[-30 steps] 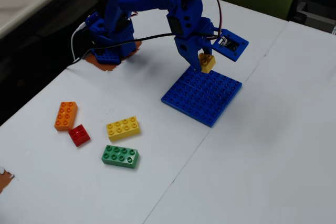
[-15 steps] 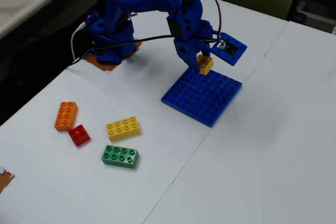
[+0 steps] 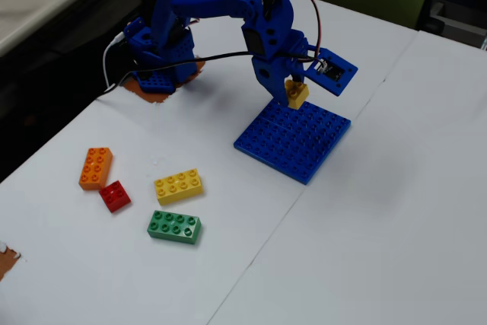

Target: Pick up the 2x2 yellow block and go up the 8x8 blue block.

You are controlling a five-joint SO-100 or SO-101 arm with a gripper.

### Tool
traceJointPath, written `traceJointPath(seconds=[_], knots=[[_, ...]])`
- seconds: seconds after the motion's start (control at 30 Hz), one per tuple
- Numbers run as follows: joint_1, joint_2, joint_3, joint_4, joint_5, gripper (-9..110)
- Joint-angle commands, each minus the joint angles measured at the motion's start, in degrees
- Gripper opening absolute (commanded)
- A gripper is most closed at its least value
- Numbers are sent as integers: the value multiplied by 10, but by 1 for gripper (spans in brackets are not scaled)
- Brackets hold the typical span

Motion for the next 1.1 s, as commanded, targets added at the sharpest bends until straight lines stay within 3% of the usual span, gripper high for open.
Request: traceJointPath(seconds=[0.0,1.07], knots=[[4,26,-2,5,-3,0],[3,27,6,6,-3,0]])
